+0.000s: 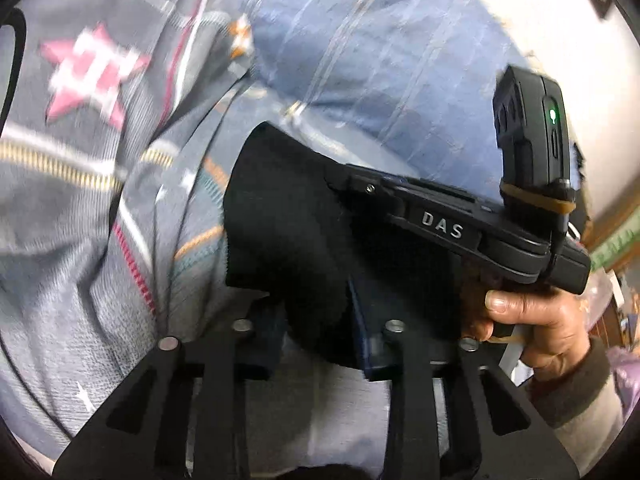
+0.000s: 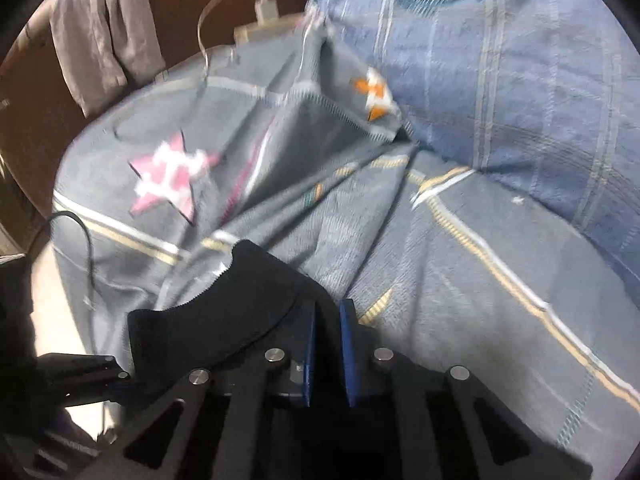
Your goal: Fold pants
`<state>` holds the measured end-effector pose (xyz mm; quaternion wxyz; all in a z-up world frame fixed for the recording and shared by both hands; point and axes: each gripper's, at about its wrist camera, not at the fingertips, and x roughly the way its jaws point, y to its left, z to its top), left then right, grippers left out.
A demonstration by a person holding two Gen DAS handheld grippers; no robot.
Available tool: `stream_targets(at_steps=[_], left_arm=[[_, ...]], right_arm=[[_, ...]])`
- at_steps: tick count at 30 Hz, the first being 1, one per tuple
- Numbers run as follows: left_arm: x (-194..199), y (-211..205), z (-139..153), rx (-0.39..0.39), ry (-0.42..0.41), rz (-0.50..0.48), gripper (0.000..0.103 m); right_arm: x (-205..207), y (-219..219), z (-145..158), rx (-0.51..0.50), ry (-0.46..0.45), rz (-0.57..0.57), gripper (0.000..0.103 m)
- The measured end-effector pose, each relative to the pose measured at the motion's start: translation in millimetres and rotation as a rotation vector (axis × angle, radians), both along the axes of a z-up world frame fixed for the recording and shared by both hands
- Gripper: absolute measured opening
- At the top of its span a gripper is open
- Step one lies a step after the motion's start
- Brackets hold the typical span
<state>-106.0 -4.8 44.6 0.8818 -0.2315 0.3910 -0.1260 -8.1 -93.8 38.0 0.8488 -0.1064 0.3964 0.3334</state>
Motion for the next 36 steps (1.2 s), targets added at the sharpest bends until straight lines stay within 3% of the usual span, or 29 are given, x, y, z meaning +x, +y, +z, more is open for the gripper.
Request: stream_targets(at_steps=[4,6,11,14,17,19,20,21,22,23,24,25,27,29,32,34,36], left_arm=[[-14,-29,43,0.057,-0.142,-0.098,0.024],[-18,-51,62,0.065,-0.198,-0.179,0.024],[-15,-123,79,0.084,-0.255,-0.4,0.023],[2,-171,57,0.103,-0.202,-0.494,0.023],[25,-208,18,0.133,-0.079,-0.534,0.023],[31,-218,7,0.154,-0.058,-0.546,0.023],[31,-217,9,0.151,-0.069,-0.548,0.025],[29,-215,15,0.153,-0.073,-0.559,0.037],[28,-211,22,0.147,-0.069,-0.583,0.055],[24,-205,28,0.143,-0.069,-0.591,0.064],[21,-198,34,0.144,-0.084,-0.586,0.069],[19,-194,36,0.152,-0.101,-0.58,0.069],[8,-181,48,0.194,-0.145,-0.565,0.069],[4,-165,51,0.234,-0.169,-0.532,0.069],[13,-148,38,0.277,-0.15,-0.468,0.069],[22,-138,26,0.288,-0.106,-0.424,0.069],[29,-133,15,0.289,-0.066,-0.394,0.069]], right_arm=[[-28,-39,44,0.116,-0.08,-0.048,0.009],[-45,-67,64,0.167,-0.12,-0.084,0.004],[-79,-152,82,0.229,-0.174,-0.24,0.004],[-92,-200,65,0.204,-0.142,-0.378,0.003],[-102,-258,42,0.256,-0.071,-0.579,0.003],[-110,-291,27,0.325,-0.01,-0.677,0.005],[-116,-302,23,0.373,0.005,-0.69,0.008],[-123,-307,20,0.417,0.012,-0.682,0.011],[-127,-310,17,0.446,0.02,-0.667,0.022],[-131,-309,16,0.471,0.031,-0.652,0.041],[-134,-307,15,0.501,0.046,-0.64,0.05],[-134,-304,13,0.531,0.058,-0.627,0.058],[-133,-296,11,0.609,0.091,-0.591,0.06],[-127,-286,5,0.62,0.13,-0.587,0.067],[-111,-264,-7,0.522,0.164,-0.596,0.067],[-107,-248,-9,0.445,0.118,-0.609,0.067],[-106,-229,-7,0.426,0.096,-0.534,0.028]])
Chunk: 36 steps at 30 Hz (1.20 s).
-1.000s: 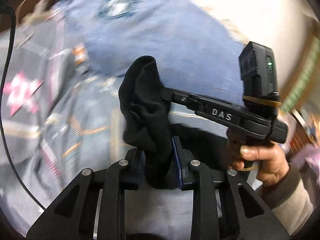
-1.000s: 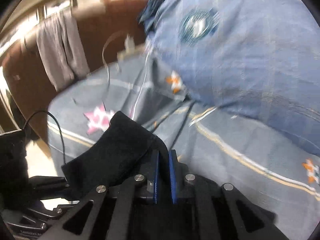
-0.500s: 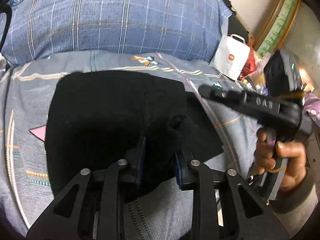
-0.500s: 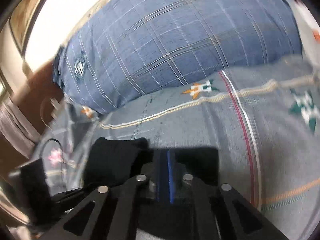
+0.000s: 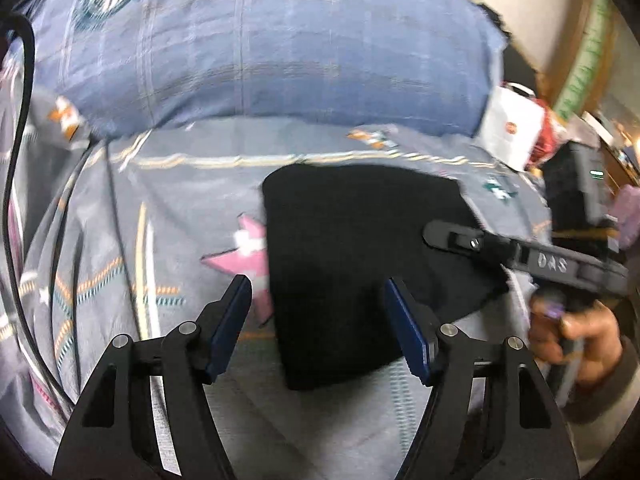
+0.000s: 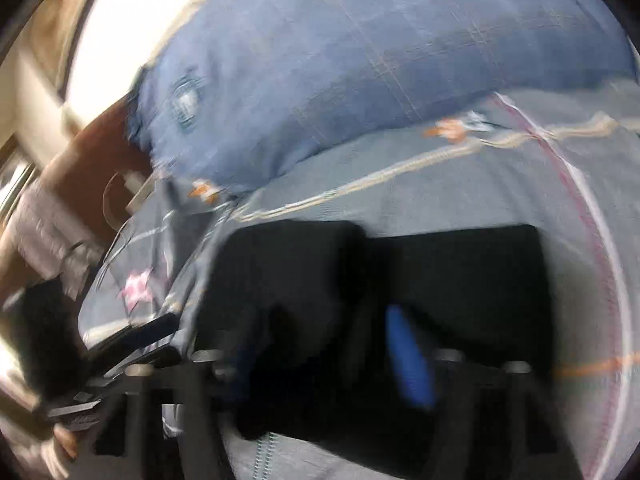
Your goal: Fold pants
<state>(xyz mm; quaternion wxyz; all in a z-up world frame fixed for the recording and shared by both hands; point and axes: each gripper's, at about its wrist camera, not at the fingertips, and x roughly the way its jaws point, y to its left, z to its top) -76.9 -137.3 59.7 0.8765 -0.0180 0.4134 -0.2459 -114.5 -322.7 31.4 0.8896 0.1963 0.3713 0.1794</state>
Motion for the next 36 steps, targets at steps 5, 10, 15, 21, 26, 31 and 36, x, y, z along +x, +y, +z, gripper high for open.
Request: stream_targets(at_steps=[5,10,15,21,26,31,36], left_arm=[[-2,-9,9,-0.027,-0.013,-0.008,0.069],[-8,-22,40,-0.047,-0.095,-0.044,0.069],[8,-55,26,-0.012,-0.072,-0.066,0.069],[21,-81,-8,0.062,0.008,-0.062,0.069],[21,-73,14,0.072,-0.065,-0.026,0.069],[38,-91,15,0.097,-0.064,-0.018,0.069],[55,-100,2,0.134,-0.058,0.03,0.072]], right_arm=[[-10,21,20,-0.129,-0.089,0.005,0.014],[-36,-22,54,-0.148,-0.173,-0.072,0.013],[-41,-63,35,-0.226,-0.073,-0.193,0.013],[-31,-78,15,-0.28,-0.01,-0.29,0.042],[-52,-75,55,-0.305,-0.135,-0.306,0.048],[-35,-46,54,-0.349,-0.157,-0.185,0.039],[-4,-54,25,-0.333,-0.082,-0.197,0.033]])
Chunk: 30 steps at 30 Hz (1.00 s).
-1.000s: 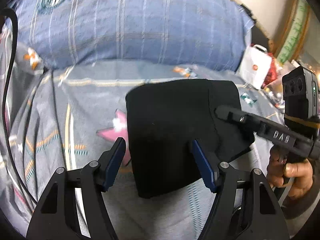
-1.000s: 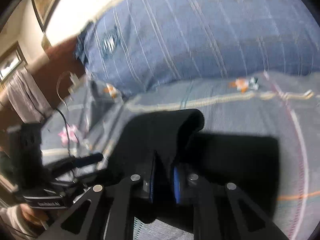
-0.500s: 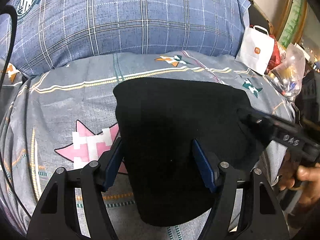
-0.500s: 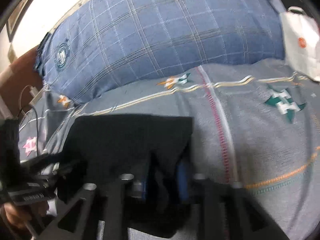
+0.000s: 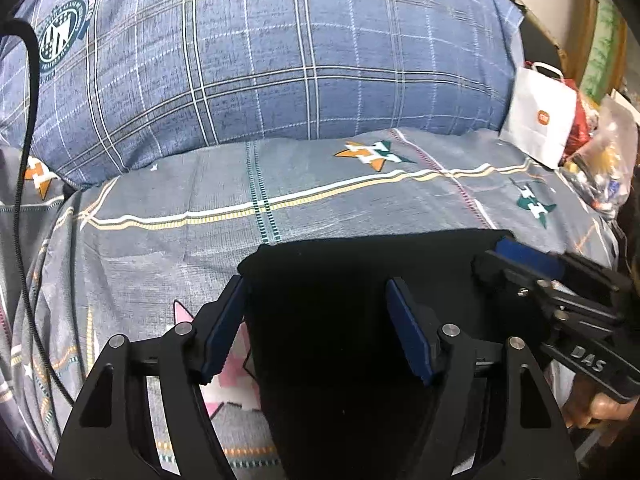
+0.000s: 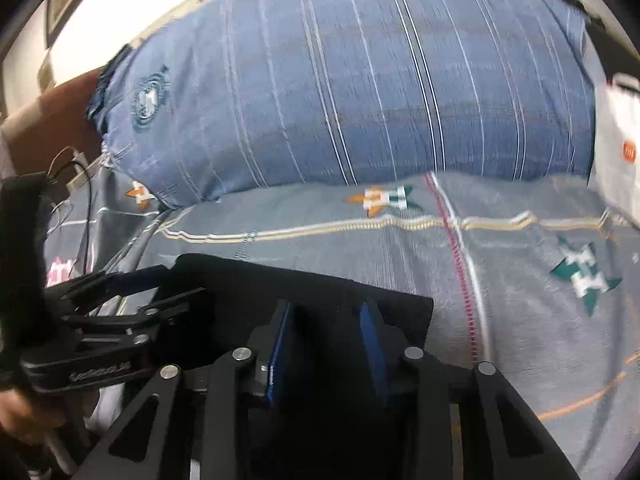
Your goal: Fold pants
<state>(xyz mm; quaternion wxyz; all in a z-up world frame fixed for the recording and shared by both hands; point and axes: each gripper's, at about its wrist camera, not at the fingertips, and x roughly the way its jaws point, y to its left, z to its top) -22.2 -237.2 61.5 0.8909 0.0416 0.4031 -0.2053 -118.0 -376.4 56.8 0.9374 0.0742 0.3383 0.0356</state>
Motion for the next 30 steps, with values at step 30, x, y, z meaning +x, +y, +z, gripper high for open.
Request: stream_targets(at_steps=[30], left_arm=[[-42,16,11,-0.118,0.047,0.047,0.074]], right_arm=[[-61,10,-3,-0.05,0.071,-0.011,0.033]])
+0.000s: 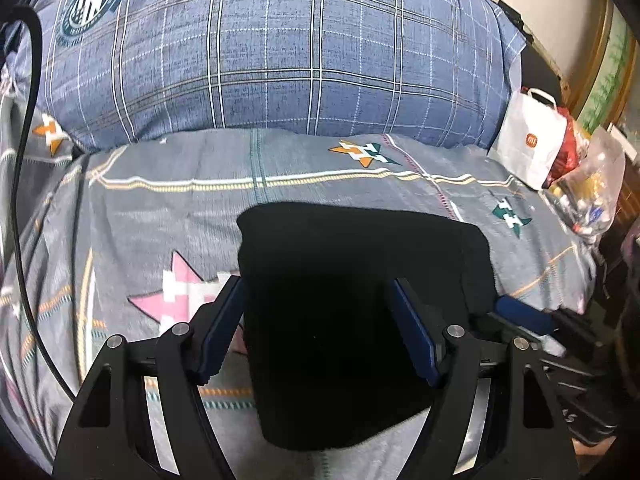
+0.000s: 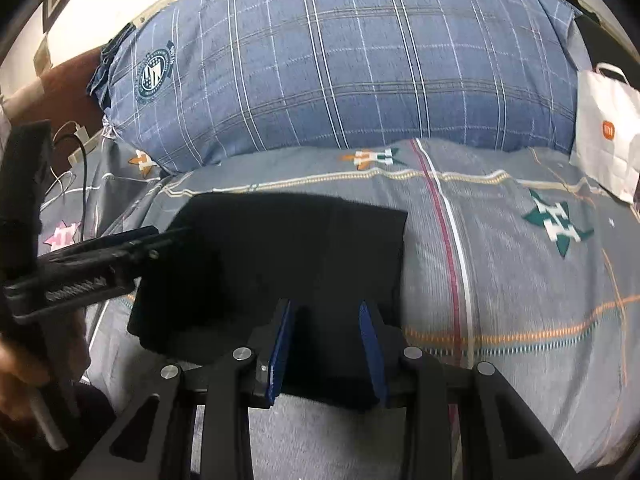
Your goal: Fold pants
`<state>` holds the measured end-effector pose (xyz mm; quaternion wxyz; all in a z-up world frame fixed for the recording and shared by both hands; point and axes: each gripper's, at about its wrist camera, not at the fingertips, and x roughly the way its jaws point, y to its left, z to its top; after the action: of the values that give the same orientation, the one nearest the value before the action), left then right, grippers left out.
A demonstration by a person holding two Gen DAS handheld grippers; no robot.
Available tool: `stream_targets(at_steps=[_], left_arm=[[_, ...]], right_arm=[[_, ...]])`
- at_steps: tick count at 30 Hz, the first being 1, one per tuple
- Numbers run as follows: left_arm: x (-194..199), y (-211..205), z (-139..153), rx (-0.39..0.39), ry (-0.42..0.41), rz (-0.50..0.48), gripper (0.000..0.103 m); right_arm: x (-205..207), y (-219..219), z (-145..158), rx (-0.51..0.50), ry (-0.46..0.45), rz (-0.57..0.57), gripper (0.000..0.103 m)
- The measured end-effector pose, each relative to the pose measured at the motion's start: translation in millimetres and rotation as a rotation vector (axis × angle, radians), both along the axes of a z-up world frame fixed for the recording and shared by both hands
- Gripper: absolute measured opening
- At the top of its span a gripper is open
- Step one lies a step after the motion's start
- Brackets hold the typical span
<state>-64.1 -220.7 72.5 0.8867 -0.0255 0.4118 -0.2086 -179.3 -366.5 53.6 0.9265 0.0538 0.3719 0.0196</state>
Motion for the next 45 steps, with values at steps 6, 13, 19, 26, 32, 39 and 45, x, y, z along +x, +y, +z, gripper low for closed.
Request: stream_targets(at_steps=[6,13,19,26,32,39,45], left_arm=[[-6,-1,-11,0.03,0.008,0.007,0.074],[-7,1,-22,0.039,0.042,0.006,0.074],[-7,5,-19,0.052,0.018,0.009,0.074],[-3,6,-25,0.054,0.035,-0.001,0.074],[-4,6,-25,0.048,0.03,-0.001,0.074],[-2,5,-27,0.041,0.035,-0.008,0.074],[-2,4,-27,0.039,0.033,-0.007,0.079]], right_arm=[[-7,-2,-13,-0.001,-0.009,-0.033,0.034],[-10,-2,3,0.018,-0.045,-0.05,0.034],[-17,15,6,-0.008,-0.042,0.003,0.035],[-13,24,-15,-0.067,-0.022,-0.014,0.038],[-12,26,-9,-0.075,-0.009,-0.028,0.039],[-13,20,-9,-0.043,0.002,-0.061,0.041],[-16,19,-7,-0.023,-0.023,-0.062,0.043]])
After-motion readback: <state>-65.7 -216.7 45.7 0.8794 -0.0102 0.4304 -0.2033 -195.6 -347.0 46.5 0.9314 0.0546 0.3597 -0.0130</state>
